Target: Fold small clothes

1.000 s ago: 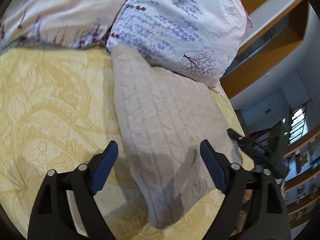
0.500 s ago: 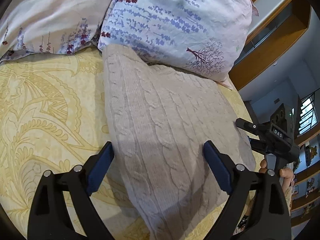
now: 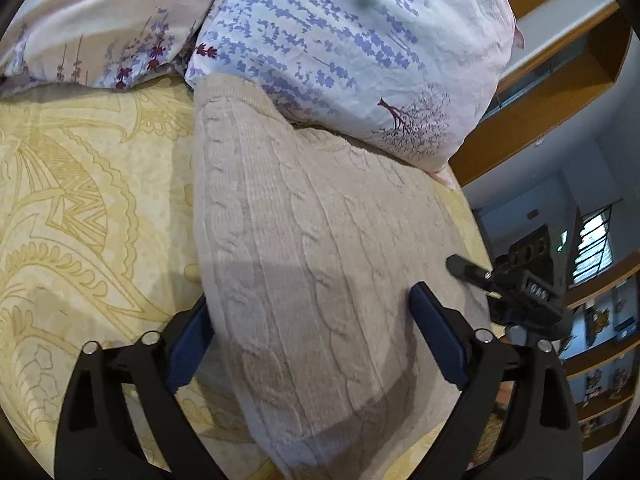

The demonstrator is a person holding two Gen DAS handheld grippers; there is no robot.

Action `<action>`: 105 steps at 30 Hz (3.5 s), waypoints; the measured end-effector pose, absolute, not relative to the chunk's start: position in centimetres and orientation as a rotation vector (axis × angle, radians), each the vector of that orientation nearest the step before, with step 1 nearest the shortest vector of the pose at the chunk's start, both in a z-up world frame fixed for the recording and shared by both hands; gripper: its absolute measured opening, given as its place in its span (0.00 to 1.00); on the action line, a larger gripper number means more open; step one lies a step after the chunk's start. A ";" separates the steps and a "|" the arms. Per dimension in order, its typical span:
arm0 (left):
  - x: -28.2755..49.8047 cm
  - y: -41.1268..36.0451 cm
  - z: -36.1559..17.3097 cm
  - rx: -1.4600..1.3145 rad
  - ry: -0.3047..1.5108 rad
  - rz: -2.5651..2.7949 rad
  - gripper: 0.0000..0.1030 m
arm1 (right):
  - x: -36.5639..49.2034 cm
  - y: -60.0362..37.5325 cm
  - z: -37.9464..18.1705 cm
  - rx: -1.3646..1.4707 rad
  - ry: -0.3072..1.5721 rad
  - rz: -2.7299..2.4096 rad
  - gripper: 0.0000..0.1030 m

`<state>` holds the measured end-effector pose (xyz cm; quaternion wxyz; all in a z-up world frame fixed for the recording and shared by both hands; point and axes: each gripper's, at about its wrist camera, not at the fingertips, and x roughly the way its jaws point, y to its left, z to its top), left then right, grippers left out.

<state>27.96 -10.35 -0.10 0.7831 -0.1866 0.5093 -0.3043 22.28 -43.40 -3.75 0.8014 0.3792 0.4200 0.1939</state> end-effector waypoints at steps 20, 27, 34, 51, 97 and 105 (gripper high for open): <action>24.5 -0.1 3.0 -0.569 1.066 -0.684 0.36 | 19.4 -34.1 -0.3 0.701 0.765 0.592 0.28; 25.7 6.5 3.5 -0.550 1.047 -0.568 0.38 | 21.4 -27.3 -0.1 0.580 0.706 0.590 0.27; 26.9 9.3 -0.7 -0.670 1.100 -0.499 0.49 | 23.4 -26.8 -3.6 0.657 0.827 0.492 0.37; 17.5 5.0 6.7 -0.231 0.809 -0.440 0.72 | 21.3 -28.3 -0.6 0.489 0.649 0.326 0.09; 9.5 4.1 1.1 -0.053 0.859 -0.164 0.98 | 10.0 -23.2 -1.6 0.102 0.602 0.145 0.98; 9.8 3.1 -0.3 -0.015 0.932 -0.140 0.98 | 10.5 -21.4 -3.5 0.055 0.708 0.131 0.98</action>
